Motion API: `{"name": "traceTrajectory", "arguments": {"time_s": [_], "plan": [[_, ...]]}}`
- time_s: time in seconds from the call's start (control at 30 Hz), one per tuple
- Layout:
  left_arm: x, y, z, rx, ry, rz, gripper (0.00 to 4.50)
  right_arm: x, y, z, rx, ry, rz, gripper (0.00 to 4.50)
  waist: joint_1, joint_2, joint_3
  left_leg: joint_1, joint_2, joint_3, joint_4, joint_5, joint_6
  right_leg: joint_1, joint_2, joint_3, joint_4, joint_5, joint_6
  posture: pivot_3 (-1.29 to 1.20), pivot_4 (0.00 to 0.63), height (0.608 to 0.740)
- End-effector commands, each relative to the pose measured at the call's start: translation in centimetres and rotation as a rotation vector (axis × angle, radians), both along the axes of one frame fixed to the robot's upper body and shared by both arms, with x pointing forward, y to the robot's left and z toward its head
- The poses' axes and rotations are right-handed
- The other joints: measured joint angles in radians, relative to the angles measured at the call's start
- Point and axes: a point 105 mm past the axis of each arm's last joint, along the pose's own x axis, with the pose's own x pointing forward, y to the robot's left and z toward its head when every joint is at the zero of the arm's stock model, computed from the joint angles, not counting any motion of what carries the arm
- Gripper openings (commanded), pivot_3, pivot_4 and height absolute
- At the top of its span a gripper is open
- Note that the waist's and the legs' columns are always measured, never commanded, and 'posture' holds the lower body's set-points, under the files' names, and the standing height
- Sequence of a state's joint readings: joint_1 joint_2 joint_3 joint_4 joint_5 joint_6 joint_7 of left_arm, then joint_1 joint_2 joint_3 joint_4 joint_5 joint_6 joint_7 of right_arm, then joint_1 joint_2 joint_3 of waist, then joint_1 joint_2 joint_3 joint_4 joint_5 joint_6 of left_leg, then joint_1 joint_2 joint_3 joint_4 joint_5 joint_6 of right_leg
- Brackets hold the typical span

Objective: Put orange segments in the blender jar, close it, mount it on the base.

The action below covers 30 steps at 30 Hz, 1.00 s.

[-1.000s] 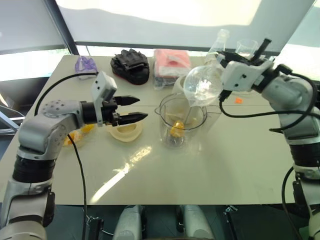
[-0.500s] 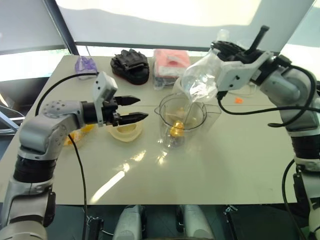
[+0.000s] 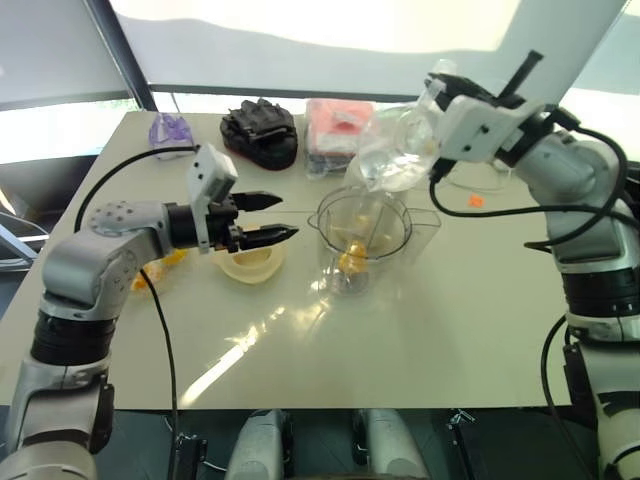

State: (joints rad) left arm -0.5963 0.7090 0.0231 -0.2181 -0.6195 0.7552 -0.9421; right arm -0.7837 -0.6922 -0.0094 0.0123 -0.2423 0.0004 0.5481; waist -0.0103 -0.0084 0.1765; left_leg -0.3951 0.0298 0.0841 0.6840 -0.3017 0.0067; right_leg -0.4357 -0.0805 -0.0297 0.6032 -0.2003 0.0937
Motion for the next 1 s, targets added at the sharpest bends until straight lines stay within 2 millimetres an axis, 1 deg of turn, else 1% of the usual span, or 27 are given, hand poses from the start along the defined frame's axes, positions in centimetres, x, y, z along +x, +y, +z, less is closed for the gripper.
{"name": "traceTrajectory", "arguments": {"time_s": [0.03, 0.13, 0.2, 0.27, 0.3, 0.37, 0.43, 0.47, 0.57, 0.6, 0.67, 0.8, 0.9, 1.0], "plan": [[-0.2, 0.0, 1.1, -0.001, -0.058, -0.007, 3.49, -1.0, -1.9, 1.7, 0.245, 0.059, 0.008, 0.06, 0.0, 0.0, 0.0, 0.0, 0.0, 0.0, 0.0, 0.0, 0.0, 0.0, 0.0, 0.0, 0.0, 0.0, 0.0, 0.0, 0.15, 0.74], [-0.1, 0.0, 1.1, -0.002, -0.058, -0.009, 3.49, -1.4, -3.0, 1.8, 0.41, 0.119, 0.006, 0.06, -0.001, 0.0, 0.0, 0.0, 0.0, -0.001, 0.0, 0.0, 0.0, 0.0, 0.0, 0.0, 0.0, 0.0, 0.0, 0.0, 0.15, 0.74], [-0.1, 0.0, 1.2, -0.006, -0.059, -0.013, 3.49, -1.8, -4.2, 2.2, 0.556, 0.151, 0.009, 0.06, -0.001, 0.0, 0.0, 0.0, 0.0, -0.001, 0.0, 0.0, 0.0, 0.0, 0.0, 0.0, 0.0, 0.0, 0.0, 0.0, 0.15, 0.74], [-0.1, 0.0, 1.3, -0.008, -0.06, -0.016, 3.49, -2.2, -4.9, 2.3, 0.642, 0.172, 0.008, 0.06, -0.001, 0.0, 0.0, 0.001, 0.0, -0.001, 0.0, 0.0, 0.0, 0.0, 0.0, 0.0, 0.002, 0.0, 0.0, 0.0, 0.15, 0.74], [-0.1, 0.0, 1.3, -0.008, -0.061, -0.018, 3.49, -2.4, -5.6, 2.3, 0.692, 0.178, -0.006, 0.06, -0.001, 0.0, 0.0, 0.001, 0.0, -0.002, 0.0, 0.0, 0.0, 0.0, 0.0, 0.0, 0.003, 0.0, 0.0, 0.0, 0.15, 0.74], [-0.1, -0.1, 1.4, -0.01, -0.061, -0.026, 3.49, -2.9, -7.8, 1.8, 0.804, 0.185, -0.06, 0.06, 0.001, 0.0, 0.0, 0.002, 0.0, -0.002, 0.0, 0.0, 0.0, 0.0, 0.0, 0.0, 0.005, 0.0, 0.0, 0.0, 0.15, 0.74], [-0.1, -0.2, 1.4, -0.012, -0.062, -0.033, 3.49, -3.3, -10.2, 0.9, 0.904, 0.183, -0.137, 0.06, 0.003, 0.0, 0.0, 0.002, 0.0, -0.002, 0.0, 0.0, 0.0, 0.0, 0.0, -0.001, 0.006, 0.0, 0.0, 0.0, 0.15, 0.74], [-0.1, -0.3, 1.4, -0.013, -0.062, -0.035, 3.49, -3.5, -10.8, 0.6, 0.932, 0.184, -0.158, 0.06, 0.003, 0.0, 0.0, 0.002, 0.0, -0.002, 0.0, 0.0, 0.0, 0.0, -0.001, -0.001, 0.006, 0.0, 0.0, 0.0, 0.15, 0.74], [0.0, -0.5, 1.4, -0.017, -0.061, -0.047, 3.49, -4.1, -14.5, -1.3, 1.069, 0.161, -0.291, 0.06, -0.001, 0.0, 0.0, 0.002, -0.001, -0.001, 0.0, 0.0, 0.0, -0.001, -0.001, 0.0, 0.007, -0.001, -0.002, 0.0, 0.15, 0.74], [0.0, -0.6, 1.4, -0.018, -0.06, -0.047, 3.49, -4.2, -15.4, -1.9, 1.106, 0.153, -0.326, 0.06, -0.001, 0.0, 0.0, 0.002, -0.001, -0.001, 0.0, 0.0, 0.0, -0.001, -0.001, 0.0, 0.007, -0.001, -0.002, 0.0, 0.15, 0.74], [0.3, -0.5, 1.4, -0.019, -0.06, -0.039, 3.49, -4.4, -16.7, -2.8, 1.124, 0.146, -0.382, 0.06, -0.002, 0.0, 0.0, 0.003, -0.001, -0.001, 0.0, 0.0, 0.0, -0.001, -0.001, 0.0, 0.007, -0.001, -0.002, 0.0, 0.15, 0.74], [0.5, -0.2, 1.5, -0.02, -0.061, -0.03, 3.49, -4.8, -19.9, -6.3, 1.115, 0.128, -0.556, 0.06, -0.007, 0.0, 0.0, 0.003, -0.001, -0.001, 0.0, 0.0, 0.0, -0.001, 0.0, 0.0, 0.008, -0.001, -0.002, 0.0, 0.15, 0.74], [0.6, 0.0, 1.5, -0.018, -0.061, -0.012, 3.49, -5.0, -21.6, -9.1, 1.147, 0.114, -0.667, 0.06, -0.006, 0.0, 0.0, 0.003, -0.001, -0.001, 0.0, 0.0, 0.0, -0.001, 0.0, 0.001, 0.008, -0.001, -0.002, 0.0, 0.15, 0.74], [0.6, 0.4, 1.2, -0.016, -0.056, 0.013, 3.49, -4.8, -21.8, -12.2, 1.142, 0.15, -0.723, 0.06, -0.007, 0.0, 0.0, 0.003, -0.001, -0.002, 0.0, 0.0, 0.0, -0.001, 0.0, 0.002, 0.008, -0.001, -0.002, 0.0, 0.15, 0.74]]}}
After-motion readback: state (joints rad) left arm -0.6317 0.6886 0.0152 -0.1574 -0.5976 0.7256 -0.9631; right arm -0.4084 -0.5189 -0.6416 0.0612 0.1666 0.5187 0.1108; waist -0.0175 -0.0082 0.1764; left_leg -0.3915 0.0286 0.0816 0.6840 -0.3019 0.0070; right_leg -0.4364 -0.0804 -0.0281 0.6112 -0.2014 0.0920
